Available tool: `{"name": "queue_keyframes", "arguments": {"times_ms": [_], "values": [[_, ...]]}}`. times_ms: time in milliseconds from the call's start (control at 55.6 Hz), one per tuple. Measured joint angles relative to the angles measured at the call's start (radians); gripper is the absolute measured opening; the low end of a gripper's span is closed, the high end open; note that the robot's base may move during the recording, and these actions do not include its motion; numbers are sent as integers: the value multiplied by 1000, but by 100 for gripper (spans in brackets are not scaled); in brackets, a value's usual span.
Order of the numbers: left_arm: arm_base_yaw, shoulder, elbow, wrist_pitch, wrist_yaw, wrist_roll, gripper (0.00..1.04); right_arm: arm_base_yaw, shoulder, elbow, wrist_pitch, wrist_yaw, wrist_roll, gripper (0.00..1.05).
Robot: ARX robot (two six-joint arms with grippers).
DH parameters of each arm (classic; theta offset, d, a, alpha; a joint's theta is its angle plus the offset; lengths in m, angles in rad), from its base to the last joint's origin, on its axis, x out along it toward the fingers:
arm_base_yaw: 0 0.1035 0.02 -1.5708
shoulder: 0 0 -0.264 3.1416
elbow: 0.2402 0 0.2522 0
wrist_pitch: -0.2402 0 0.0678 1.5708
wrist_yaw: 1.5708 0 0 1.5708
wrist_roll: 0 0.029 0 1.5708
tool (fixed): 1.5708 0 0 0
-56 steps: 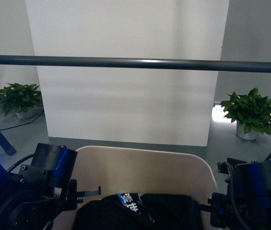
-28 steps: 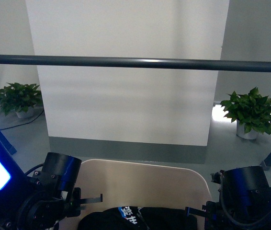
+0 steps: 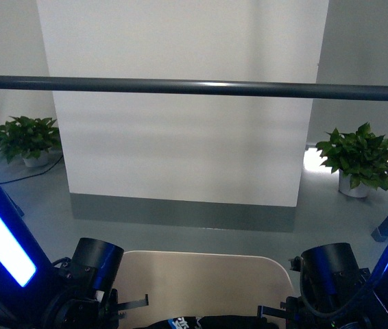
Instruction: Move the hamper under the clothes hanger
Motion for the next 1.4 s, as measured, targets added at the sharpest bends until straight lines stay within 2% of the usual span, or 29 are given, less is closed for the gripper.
{"name": "queue_keyframes", "arguments": {"times_ms": [1295,1403], "values": [[-6,36,49,-59,4,-29,4,16,79,131,-114,41,-41,2],[-6,39,54,-66,11,-53,15,17,80,134,-116,41,-38,5]]}}
